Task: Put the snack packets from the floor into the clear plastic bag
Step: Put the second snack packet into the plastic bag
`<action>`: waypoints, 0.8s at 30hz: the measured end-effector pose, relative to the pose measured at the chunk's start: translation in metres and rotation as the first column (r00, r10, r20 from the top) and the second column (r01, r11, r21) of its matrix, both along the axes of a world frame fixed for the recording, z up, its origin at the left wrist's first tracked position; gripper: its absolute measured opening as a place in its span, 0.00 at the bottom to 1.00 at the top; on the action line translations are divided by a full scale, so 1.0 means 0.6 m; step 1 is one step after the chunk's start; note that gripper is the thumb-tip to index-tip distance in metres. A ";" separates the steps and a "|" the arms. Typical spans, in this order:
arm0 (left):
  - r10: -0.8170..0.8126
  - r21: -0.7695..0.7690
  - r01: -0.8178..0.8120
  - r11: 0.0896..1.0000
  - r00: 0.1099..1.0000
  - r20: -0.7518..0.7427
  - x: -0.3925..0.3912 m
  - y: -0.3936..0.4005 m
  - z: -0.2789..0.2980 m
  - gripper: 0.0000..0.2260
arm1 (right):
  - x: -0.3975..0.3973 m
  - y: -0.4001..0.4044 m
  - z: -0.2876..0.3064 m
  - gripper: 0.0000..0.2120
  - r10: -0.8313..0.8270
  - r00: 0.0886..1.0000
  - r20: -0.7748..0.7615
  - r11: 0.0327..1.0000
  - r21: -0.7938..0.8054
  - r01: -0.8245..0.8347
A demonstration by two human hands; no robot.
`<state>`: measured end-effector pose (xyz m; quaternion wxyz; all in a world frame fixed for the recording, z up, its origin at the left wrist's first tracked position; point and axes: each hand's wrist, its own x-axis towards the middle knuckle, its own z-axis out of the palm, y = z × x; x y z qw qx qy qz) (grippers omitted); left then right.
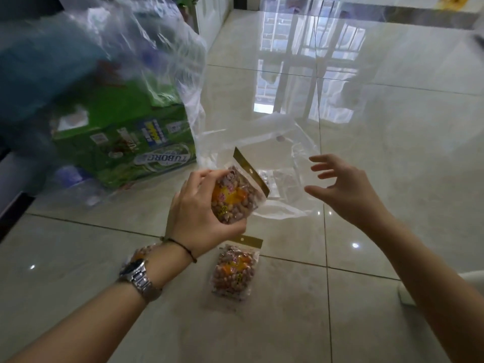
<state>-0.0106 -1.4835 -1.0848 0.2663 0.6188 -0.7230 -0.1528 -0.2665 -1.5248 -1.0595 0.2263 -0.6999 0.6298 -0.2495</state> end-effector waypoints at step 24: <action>-0.194 0.254 0.134 0.958 0.954 0.230 -0.080 -0.212 -0.045 0.38 | -0.029 -0.088 -0.101 0.36 -0.092 0.981 -0.173 0.994 0.050 0.102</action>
